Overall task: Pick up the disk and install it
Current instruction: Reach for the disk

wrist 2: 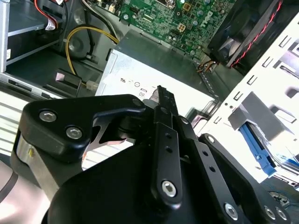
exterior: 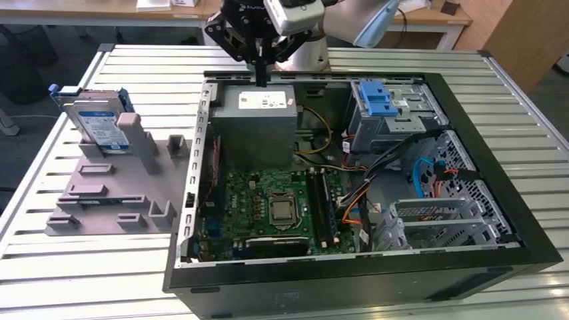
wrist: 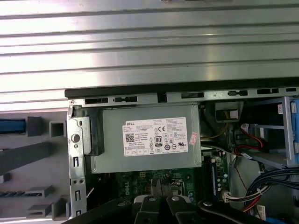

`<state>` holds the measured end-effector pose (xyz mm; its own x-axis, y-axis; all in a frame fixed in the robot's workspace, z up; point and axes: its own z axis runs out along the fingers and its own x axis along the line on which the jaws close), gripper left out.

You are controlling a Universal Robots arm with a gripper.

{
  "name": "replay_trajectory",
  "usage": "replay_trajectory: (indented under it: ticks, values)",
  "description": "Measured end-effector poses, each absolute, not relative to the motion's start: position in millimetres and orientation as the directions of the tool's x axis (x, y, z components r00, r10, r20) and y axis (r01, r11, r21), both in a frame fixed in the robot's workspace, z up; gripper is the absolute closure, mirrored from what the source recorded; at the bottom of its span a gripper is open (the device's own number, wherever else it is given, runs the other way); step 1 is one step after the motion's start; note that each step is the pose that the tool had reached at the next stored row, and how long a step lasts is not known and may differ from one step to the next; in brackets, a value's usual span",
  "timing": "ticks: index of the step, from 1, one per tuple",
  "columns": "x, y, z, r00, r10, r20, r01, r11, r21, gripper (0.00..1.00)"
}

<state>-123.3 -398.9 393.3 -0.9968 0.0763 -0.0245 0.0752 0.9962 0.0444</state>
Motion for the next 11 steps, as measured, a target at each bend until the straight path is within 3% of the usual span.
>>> replay_trajectory:
  ticks: [11]
  values:
    - [-130.6,-398.8,393.1,-0.997,0.076,-0.024,0.075,0.996,0.044,0.89]
